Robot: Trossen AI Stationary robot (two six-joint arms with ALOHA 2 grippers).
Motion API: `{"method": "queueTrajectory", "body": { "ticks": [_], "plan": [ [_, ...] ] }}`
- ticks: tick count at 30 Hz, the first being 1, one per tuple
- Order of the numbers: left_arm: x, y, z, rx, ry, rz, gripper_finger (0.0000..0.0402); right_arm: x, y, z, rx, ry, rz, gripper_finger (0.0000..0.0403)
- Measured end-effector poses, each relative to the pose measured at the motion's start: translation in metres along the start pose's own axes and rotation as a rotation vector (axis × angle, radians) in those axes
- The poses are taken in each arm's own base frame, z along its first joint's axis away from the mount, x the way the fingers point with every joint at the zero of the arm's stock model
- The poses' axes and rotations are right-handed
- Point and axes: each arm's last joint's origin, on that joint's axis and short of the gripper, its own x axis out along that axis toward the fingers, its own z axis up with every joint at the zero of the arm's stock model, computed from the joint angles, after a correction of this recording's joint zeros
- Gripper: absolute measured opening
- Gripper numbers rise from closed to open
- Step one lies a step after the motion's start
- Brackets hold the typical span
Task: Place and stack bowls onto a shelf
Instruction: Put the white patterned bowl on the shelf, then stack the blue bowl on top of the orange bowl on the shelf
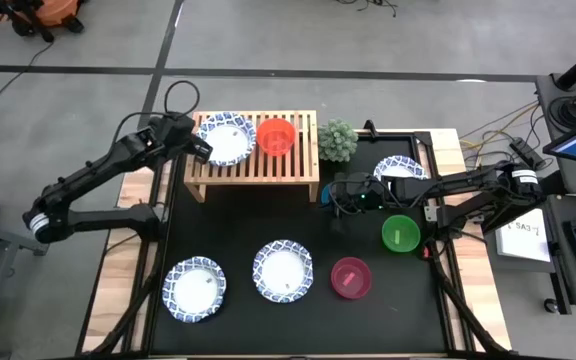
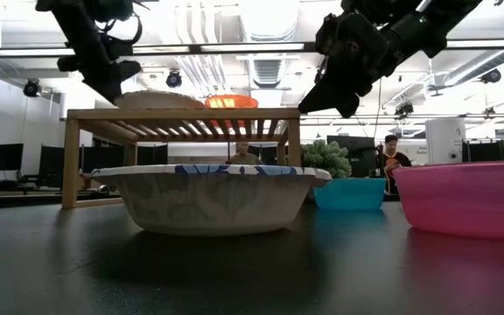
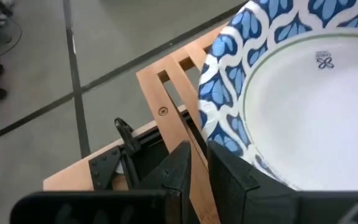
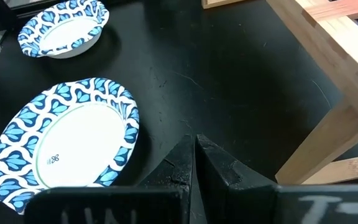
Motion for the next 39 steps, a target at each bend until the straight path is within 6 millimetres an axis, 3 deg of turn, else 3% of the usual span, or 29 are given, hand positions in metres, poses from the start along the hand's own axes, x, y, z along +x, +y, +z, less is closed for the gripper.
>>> {"method": "queueTrajectory", "body": {
  "ticks": [10,18,22,28,32,39],
  "plan": [
    [-0.03,0.007,-0.005,-0.037,-0.11,-0.065,0.0037,-0.001,0.001,0.004,0.084,-0.011,0.002,0.0009],
    [-0.06,-0.001,-0.024,-0.043,-0.303,-0.452,0.0037,-0.007,0.003,0.014,0.267,0.09,-0.025,0.0009],
    [-0.063,-0.015,-0.037,-0.022,-0.452,-0.627,0.0037,-0.015,0.006,0.022,0.353,0.218,-0.069,0.0009],
    [-0.056,-0.035,-0.056,0.052,-0.636,-0.758,0.0037,-0.03,0.007,0.025,0.404,0.406,-0.146,0.0009],
    [-0.056,-0.042,-0.059,0.103,-0.705,-0.861,0.0037,-0.036,0.003,0.027,0.398,0.429,-0.236,0.0011],
    [-0.064,-0.037,-0.053,0.089,-0.728,-0.862,0.0037,-0.039,-0.003,0.029,0.424,0.445,-0.258,0.0072]
  ]
}}
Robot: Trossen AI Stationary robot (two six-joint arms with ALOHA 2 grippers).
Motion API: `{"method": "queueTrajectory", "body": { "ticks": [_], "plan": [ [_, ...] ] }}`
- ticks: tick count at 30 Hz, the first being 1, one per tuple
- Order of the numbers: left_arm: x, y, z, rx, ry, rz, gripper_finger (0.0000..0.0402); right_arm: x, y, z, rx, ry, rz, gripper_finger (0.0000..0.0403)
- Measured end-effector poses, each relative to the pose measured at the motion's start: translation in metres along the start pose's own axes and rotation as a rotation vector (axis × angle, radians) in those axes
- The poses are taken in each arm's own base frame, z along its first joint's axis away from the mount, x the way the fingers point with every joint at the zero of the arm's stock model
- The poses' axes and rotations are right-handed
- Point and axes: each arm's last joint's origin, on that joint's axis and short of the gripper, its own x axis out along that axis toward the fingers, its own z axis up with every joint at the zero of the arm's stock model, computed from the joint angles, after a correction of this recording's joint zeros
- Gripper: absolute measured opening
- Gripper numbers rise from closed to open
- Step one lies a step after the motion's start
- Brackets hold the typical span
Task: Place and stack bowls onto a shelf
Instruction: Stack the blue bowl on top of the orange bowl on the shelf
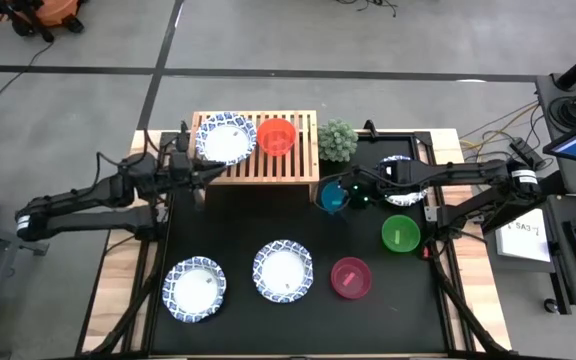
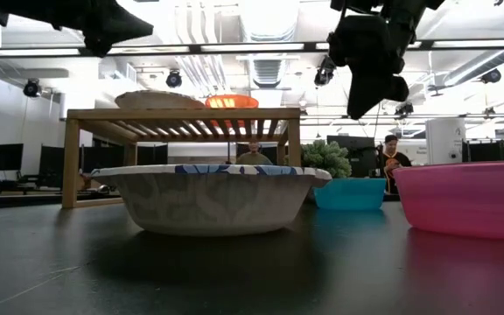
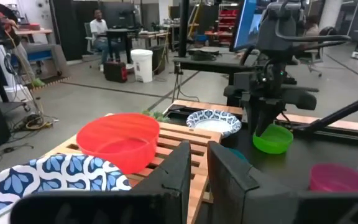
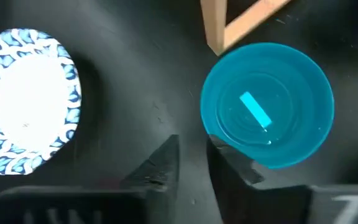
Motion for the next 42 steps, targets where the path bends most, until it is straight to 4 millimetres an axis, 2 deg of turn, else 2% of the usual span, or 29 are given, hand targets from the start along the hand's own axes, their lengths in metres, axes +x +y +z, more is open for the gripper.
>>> {"method": "queueTrajectory", "body": {
  "ticks": [7,13,19,27,31,35,42],
  "plan": [
    [0.0,0.0,-0.005,0.011,0.013,0.0,0.0037,0.0,0.008,0.0,0.008,-0.033,0.031,0.0146],
    [-0.001,0.0,-0.002,0.018,-0.003,0.001,0.0037,0.007,0.015,0.0,0.057,-0.031,0.043,0.0161],
    [-0.002,0.0,-0.003,0.018,0.0,0.001,0.0037,0.037,0.023,0.007,0.012,0.039,-0.003,0.0151],
    [-0.002,0.0,-0.003,0.023,0.007,0.001,0.0037,0.079,0.026,0.013,-0.245,0.193,-0.155,0.0131],
    [-0.002,0.0,-0.005,0.024,0.017,0.001,0.0037,0.097,0.023,0.012,-0.311,0.228,-0.217,0.012],
    [-0.002,0.0,-0.005,0.025,0.025,0.001,0.0037,0.106,0.02,0.01,-0.334,0.231,-0.307,0.0108],
    [-0.002,0.0,-0.006,0.025,0.027,0.001,0.0037,0.116,0.016,0.005,-0.331,0.252,-0.326,0.0069]
  ]
}}
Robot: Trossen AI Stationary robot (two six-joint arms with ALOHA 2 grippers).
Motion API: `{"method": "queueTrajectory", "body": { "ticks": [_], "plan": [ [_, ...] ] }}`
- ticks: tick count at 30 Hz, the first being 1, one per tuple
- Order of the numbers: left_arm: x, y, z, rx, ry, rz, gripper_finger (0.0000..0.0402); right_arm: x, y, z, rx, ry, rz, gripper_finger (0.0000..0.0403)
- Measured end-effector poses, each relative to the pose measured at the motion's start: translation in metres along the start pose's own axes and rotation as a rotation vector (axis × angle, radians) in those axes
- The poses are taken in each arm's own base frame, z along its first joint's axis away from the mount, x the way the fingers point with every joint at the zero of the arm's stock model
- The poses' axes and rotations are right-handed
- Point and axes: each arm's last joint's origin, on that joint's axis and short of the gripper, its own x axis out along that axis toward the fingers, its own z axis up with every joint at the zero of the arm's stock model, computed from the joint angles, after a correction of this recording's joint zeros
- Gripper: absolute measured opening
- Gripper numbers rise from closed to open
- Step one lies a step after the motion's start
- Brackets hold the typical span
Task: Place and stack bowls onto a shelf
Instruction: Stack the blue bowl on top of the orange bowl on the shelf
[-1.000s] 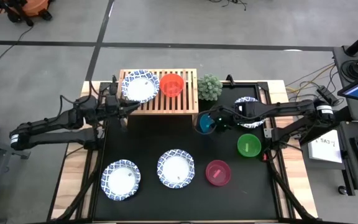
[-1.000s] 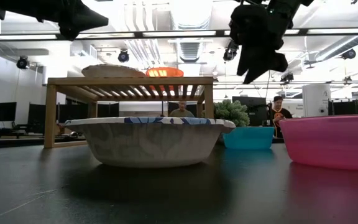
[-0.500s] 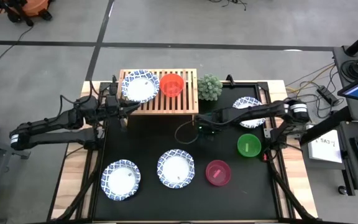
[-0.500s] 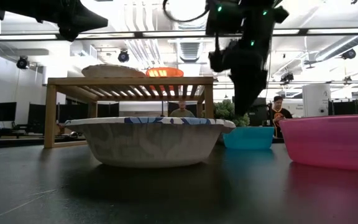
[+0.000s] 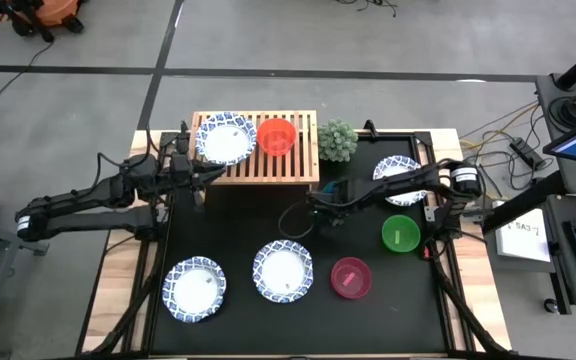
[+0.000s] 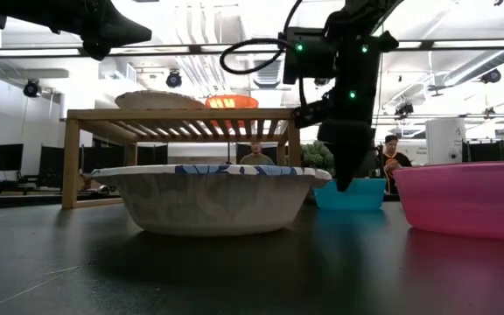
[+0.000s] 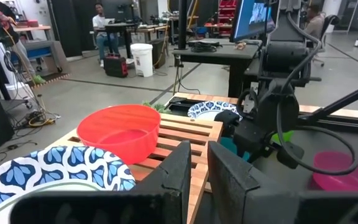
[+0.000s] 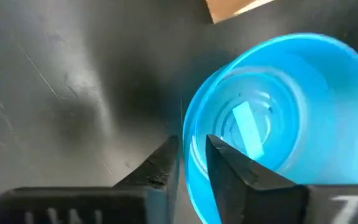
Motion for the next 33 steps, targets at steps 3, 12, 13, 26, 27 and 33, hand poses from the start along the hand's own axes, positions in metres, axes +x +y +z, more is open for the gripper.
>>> {"method": "queueTrajectory", "body": {
  "ticks": [3,12,13,26,27,33],
  "plan": [
    [0.0,0.0,0.0,0.0,0.0,0.0,0.0037,0.003,0.001,-0.001,-0.001,0.007,-0.002,0.0039],
    [0.0,0.0,0.0,-0.004,0.001,0.0,0.0037,-0.008,-0.003,-0.003,0.007,0.015,-0.005,0.0009],
    [0.0,0.0,0.0,-0.004,0.002,0.0,0.0037,-0.013,-0.003,-0.003,0.011,0.012,-0.004,0.0009],
    [-0.001,0.0,-0.001,-0.004,0.006,0.0,0.0037,-0.107,-0.021,-0.009,0.026,-0.125,-0.068,0.0009],
    [-0.001,0.0,-0.001,-0.004,0.005,0.0,0.0037,-0.116,-0.023,-0.009,0.034,-0.165,-0.094,0.0009],
    [-0.001,0.0,0.0,-0.004,0.003,0.0,0.0037,-0.164,-0.038,-0.005,0.046,-0.417,-0.23,0.0008]
  ]
}}
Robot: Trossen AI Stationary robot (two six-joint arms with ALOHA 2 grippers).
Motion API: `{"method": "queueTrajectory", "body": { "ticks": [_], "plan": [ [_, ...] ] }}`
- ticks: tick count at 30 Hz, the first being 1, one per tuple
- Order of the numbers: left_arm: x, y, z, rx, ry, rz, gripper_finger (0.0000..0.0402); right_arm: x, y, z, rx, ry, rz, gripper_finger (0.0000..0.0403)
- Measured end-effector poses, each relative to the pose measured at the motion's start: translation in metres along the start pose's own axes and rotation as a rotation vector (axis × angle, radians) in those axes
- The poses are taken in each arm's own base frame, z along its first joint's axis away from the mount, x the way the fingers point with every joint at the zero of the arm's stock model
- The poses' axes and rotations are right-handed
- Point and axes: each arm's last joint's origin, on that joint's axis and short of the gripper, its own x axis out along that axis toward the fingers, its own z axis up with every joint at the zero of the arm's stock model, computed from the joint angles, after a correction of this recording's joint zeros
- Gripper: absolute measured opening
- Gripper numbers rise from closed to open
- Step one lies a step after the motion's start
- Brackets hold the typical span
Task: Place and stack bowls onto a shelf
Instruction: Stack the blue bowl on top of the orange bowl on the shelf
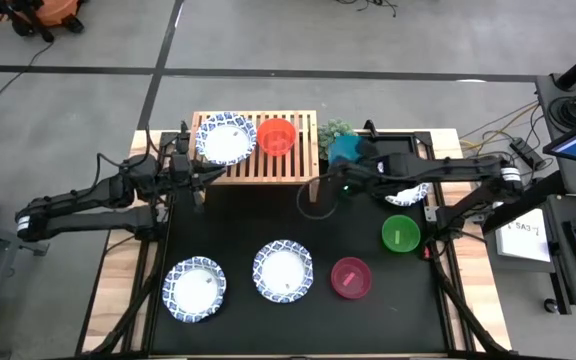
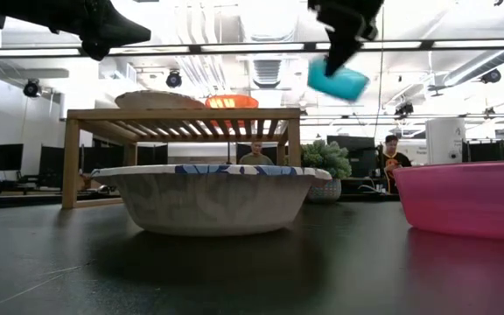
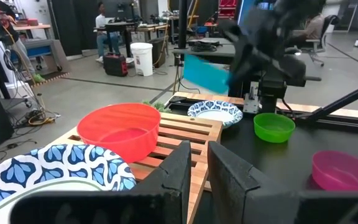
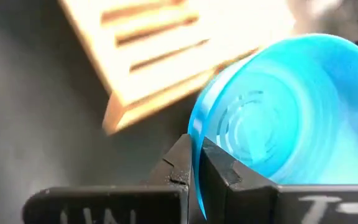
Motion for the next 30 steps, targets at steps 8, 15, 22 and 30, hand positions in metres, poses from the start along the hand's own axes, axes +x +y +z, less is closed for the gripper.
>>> {"method": "queueTrajectory", "body": {
  "ticks": [8,15,22,30],
  "plan": [
    [0.0,0.0,0.0,0.0,-0.002,0.0,0.0037,-0.01,-0.006,0.047,-0.082,-0.429,0.043,0.0008],
    [-0.001,0.0,0.0,0.0,-0.005,0.0,0.0037,0.02,0.0,0.085,-0.156,-0.727,0.15,0.0008],
    [-0.004,0.0,-0.001,0.0,0.006,0.0,0.0037,0.066,-0.001,0.101,-0.155,-0.659,0.12,0.0008],
    [-0.009,0.001,0.0,-0.001,-0.002,0.0,0.0037,0.094,-0.006,0.104,-0.148,-0.593,0.097,0.0016]
  ]
}}
